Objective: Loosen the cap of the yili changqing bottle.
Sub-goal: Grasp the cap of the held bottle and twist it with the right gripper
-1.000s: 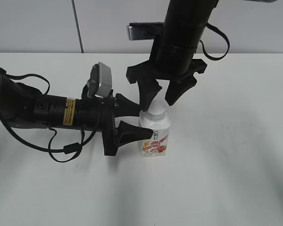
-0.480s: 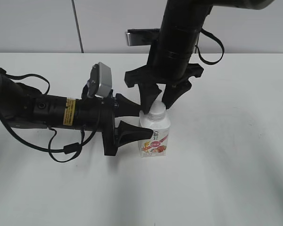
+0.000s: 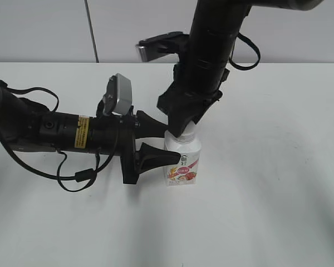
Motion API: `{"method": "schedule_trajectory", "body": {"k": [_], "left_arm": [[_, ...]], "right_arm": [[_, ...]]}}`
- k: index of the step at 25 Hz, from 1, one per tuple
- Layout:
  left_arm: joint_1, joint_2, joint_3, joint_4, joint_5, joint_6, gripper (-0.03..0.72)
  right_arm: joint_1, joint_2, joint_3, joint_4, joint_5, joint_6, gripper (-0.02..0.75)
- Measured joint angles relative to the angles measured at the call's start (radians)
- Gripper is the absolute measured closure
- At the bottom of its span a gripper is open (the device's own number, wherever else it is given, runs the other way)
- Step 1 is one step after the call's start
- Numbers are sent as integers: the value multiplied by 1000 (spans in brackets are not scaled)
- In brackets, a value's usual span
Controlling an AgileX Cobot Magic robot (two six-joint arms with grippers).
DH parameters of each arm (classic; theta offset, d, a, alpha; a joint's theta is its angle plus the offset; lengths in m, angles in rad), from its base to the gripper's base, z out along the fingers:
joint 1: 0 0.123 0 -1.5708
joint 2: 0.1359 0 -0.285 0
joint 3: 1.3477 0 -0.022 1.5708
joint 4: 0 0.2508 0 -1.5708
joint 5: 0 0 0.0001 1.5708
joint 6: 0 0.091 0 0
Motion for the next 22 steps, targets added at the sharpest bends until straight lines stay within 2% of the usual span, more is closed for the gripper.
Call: {"method": "schedule_trajectory", "body": {"k": [7, 10, 15, 22], "left_arm": [[0, 0, 0, 0, 0, 0, 255], [0, 0, 0, 0, 0, 0, 255], [0, 1, -2, -8, 4, -5, 255], [0, 1, -2, -6, 4, -3, 255]], "right_arm": [[0, -3, -1, 0, 1, -704, 353], [0, -3, -4, -2, 3, -881, 353], [0, -2, -46, -10, 21, -935, 355], [0, -58, -71, -14, 6, -858, 355]]}}
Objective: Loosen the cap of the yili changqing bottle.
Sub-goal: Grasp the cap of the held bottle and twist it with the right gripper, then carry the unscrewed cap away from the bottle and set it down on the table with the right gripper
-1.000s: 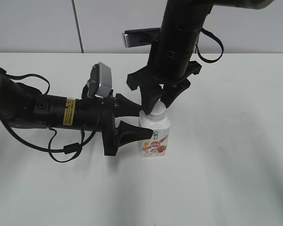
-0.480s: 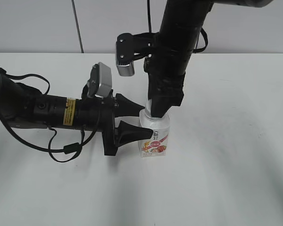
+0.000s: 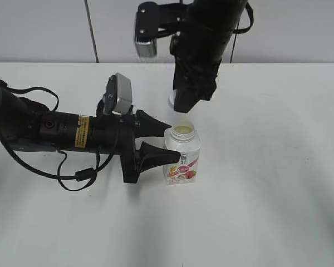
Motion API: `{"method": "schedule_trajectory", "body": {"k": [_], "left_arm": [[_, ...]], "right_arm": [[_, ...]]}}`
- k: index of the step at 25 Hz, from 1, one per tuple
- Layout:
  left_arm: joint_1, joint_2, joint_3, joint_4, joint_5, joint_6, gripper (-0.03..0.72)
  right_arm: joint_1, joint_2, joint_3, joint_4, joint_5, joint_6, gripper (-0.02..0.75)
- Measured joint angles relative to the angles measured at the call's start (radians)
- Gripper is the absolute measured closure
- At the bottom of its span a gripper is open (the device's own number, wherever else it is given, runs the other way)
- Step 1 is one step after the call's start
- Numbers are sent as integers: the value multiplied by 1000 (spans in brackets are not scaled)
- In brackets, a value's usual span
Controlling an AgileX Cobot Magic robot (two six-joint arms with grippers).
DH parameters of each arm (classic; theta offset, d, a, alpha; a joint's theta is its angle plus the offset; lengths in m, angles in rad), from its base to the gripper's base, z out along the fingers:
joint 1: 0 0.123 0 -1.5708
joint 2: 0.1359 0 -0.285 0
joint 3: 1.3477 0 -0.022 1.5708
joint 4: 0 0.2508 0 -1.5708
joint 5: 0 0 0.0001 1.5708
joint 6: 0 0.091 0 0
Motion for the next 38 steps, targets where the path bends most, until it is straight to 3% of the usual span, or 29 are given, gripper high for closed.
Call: {"method": "schedule_trajectory", "body": {"k": [4, 9, 13, 19, 25, 31, 38], "left_arm": [[0, 0, 0, 0, 0, 0, 255], [0, 0, 0, 0, 0, 0, 255], [0, 0, 0, 1, -1, 0, 255], [0, 0, 0, 1, 0, 0, 255], [0, 0, 0, 1, 0, 0, 255], [0, 0, 0, 1, -2, 0, 255], [0, 0, 0, 1, -6, 0, 256]], "right_arm": [[0, -40, -1, -31, 0, 340, 355], [-3, -56, -2, -175, 0, 883, 355], [-5, -56, -2, -193, 0, 1101, 355], [-53, -57, -2, -142, 0, 1135, 355], [-217, -58, 19, -122, -1, 1127, 355], [-366, -58, 189, -122, -12, 1116, 355], [-411, -57, 457, -122, -297, 1108, 355]]}}
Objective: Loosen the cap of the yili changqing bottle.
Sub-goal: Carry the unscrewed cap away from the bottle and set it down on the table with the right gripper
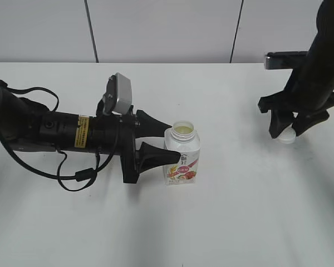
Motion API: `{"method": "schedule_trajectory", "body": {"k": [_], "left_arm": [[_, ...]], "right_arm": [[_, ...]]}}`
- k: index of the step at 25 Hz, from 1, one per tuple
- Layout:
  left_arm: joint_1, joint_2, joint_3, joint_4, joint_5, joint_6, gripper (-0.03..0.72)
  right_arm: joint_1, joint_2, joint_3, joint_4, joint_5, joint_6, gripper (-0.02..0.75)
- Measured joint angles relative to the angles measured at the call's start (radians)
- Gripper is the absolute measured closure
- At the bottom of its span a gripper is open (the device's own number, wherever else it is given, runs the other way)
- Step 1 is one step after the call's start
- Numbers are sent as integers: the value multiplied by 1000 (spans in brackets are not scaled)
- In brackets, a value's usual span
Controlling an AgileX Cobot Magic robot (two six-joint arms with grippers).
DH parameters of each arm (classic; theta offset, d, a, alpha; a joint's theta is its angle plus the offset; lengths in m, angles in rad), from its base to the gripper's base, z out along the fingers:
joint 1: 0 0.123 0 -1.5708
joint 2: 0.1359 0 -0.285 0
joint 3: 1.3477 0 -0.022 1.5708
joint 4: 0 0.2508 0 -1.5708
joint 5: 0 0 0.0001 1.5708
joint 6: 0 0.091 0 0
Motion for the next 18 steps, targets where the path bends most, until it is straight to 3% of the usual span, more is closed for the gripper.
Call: {"method": "schedule_trajectory", "body": {"k": [7, 14, 16, 18], "left_arm": [[0, 0, 0, 6, -4, 0, 256], [0, 0, 0, 8, -5, 0, 256], [0, 0, 0, 9, -5, 0, 256], [0, 0, 0, 10, -5, 0, 256]], "right_arm": [[0, 73, 58, 28, -197, -1, 356], [1, 113, 58, 35, -225, -7, 349], [1, 113, 58, 39, -225, -14, 282], [1, 113, 58, 44, -226, -24, 158]]}}
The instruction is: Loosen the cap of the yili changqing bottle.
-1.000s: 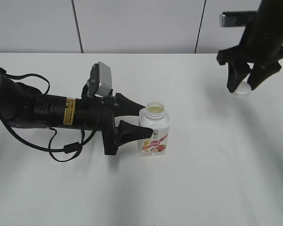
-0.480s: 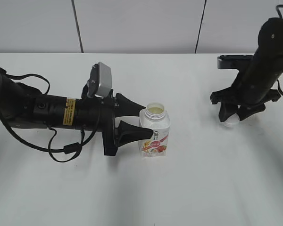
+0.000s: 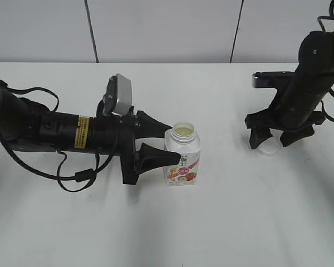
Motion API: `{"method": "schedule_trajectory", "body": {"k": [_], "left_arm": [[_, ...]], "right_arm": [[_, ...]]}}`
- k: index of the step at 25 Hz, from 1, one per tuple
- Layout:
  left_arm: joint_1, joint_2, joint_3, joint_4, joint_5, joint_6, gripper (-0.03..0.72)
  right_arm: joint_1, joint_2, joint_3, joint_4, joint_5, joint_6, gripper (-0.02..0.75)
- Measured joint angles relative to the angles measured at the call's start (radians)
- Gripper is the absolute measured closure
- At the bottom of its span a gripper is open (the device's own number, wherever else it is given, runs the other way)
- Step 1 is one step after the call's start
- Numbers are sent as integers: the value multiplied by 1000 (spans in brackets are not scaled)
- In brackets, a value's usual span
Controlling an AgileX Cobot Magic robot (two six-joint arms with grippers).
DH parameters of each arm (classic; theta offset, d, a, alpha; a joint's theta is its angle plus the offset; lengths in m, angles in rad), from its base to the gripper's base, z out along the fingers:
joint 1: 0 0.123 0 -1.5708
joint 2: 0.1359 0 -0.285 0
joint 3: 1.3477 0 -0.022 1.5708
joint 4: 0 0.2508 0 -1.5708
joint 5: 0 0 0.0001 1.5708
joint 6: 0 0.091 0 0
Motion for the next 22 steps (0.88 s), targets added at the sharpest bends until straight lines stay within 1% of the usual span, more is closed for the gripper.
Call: {"method": "schedule_trajectory", "body": {"k": [1, 3, 7, 9, 13, 16, 19, 22], "left_arm": [[0, 0, 0, 0, -1, 0, 256], [0, 0, 0, 0, -1, 0, 239], [0, 0, 0, 2, -12, 0, 65], [2, -4, 0, 11, -13, 0, 30], [26, -31, 0, 90, -12, -13, 25], [71, -63, 0, 174, -12, -57, 34], [118, -107, 0, 247, 0, -79, 70], [152, -176, 0, 277, 62, -85, 105]], "right_arm": [[1, 0, 0, 1, 0, -5, 120], [3, -1, 0, 9, -1, -7, 109], [16, -26, 0, 31, 7, -15, 109], [22, -55, 0, 38, 33, -29, 109], [31, -120, 0, 46, 73, -44, 119], [33, -174, 0, 51, 83, -50, 128], [33, -238, 0, 52, 84, -57, 139], [33, -303, 0, 53, 60, -74, 142]]}}
